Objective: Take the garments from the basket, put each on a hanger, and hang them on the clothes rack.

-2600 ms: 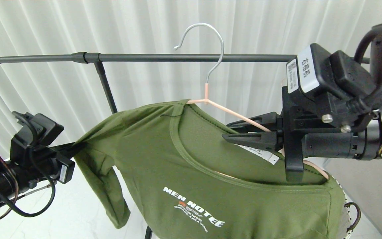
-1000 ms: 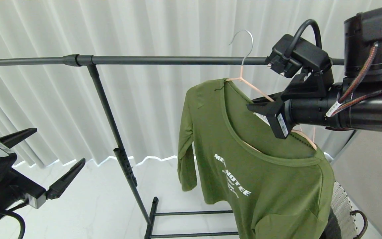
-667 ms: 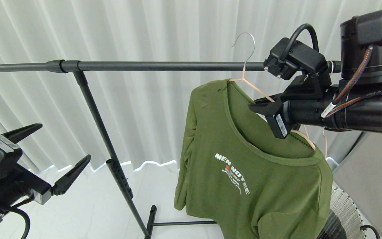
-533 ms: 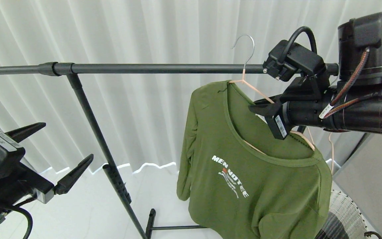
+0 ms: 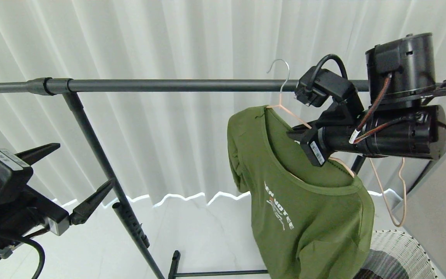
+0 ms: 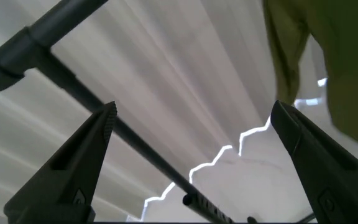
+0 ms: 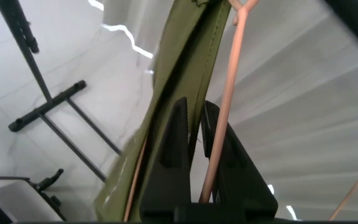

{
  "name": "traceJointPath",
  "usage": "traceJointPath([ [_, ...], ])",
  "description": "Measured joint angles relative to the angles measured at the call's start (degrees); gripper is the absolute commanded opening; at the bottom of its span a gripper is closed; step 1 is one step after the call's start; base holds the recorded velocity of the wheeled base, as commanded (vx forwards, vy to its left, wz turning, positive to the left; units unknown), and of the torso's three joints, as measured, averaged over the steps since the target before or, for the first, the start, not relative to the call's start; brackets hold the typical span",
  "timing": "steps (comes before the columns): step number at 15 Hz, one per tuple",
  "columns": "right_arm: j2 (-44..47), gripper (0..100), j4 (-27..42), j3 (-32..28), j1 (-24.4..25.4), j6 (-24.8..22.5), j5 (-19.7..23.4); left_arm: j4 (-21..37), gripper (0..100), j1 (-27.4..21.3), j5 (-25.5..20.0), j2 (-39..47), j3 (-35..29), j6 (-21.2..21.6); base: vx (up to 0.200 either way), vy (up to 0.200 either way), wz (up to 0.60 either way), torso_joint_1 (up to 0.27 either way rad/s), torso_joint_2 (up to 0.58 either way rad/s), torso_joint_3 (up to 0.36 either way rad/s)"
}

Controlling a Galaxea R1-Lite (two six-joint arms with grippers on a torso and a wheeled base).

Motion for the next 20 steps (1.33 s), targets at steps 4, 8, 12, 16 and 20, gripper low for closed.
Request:
traceJointPath([
  [4,3.08,0,0.04,-2.30,-2.93,0.00,0.24,4.16,100,-3.58,9.50,0.78,-5.38,-9.16,0.000,0.000,0.00,0.000,0.00,0.000],
  [8,5.96,0,0.09,-3.66,-4.25,-0.02,0.29,15.17,100,-6.86,12.07,0.65,-12.11,-16.21,0.000,0.000,0.00,0.000,0.00,0.000],
  [12,7.47,0,-0.35,-4.02,-4.41,0.00,0.24,15.32,100,-7.67,12.02,0.48,-12.84,-16.24,0.000,0.000,0.00,0.000,0.00,0.000],
  [16,7.53,0,-0.35,-4.01,-4.11,0.00,0.21,15.35,100,-7.83,12.24,0.50,-12.48,-15.88,0.000,0.000,0.00,0.000,0.00,0.000],
  [20,6.23,100,-2.16,-3.49,-3.61,0.33,-0.23,15.24,100,-7.83,12.31,0.43,-12.40,-15.51,0.000,0.000,0.00,0.000,0.00,0.000],
])
